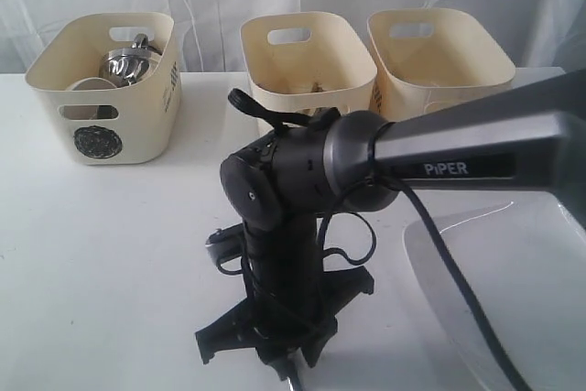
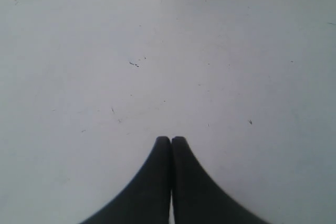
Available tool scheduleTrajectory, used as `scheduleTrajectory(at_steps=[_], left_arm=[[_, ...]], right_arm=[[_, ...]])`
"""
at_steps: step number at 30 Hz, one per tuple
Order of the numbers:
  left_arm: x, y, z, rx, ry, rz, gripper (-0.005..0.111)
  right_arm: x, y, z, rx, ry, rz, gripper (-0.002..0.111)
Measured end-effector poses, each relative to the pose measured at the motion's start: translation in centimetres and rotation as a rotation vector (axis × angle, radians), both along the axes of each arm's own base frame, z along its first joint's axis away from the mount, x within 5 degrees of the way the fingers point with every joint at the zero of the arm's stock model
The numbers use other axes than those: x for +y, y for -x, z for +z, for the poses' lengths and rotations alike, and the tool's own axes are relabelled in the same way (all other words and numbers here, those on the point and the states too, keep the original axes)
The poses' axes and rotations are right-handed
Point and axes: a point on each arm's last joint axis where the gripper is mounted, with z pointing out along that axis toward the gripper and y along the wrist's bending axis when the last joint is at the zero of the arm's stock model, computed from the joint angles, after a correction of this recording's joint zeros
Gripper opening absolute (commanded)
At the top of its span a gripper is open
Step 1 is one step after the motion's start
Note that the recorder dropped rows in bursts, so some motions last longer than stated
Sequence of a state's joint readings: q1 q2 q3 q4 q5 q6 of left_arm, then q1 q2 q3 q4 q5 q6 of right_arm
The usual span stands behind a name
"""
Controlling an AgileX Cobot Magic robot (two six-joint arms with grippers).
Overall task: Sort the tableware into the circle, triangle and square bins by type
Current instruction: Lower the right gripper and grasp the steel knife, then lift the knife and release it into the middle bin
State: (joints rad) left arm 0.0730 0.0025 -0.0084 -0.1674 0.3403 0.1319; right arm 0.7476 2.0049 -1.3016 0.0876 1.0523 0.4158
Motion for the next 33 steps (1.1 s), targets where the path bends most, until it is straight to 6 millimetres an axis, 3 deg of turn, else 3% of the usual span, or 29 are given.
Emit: scheduleTrajectory(at_steps=[11, 21, 33], left_arm=[[0.0, 0.0, 0.0, 0.000, 0.000, 0.000, 0.000], [0.0, 0.0, 0.0, 0.000, 0.000, 0.000, 0.000], [0.0, 0.0, 0.0, 0.000, 0.000, 0.000, 0.000]], right_arm=[[0.5, -0.6, -0.6, -0.083, -0.070, -0.020, 0.029], [0.2, -0.8, -1.3, -0.126, -0.058, 0.008, 0.000], [0.5, -1.4, -1.3, -0.195, -0.096, 0.039, 0.000]])
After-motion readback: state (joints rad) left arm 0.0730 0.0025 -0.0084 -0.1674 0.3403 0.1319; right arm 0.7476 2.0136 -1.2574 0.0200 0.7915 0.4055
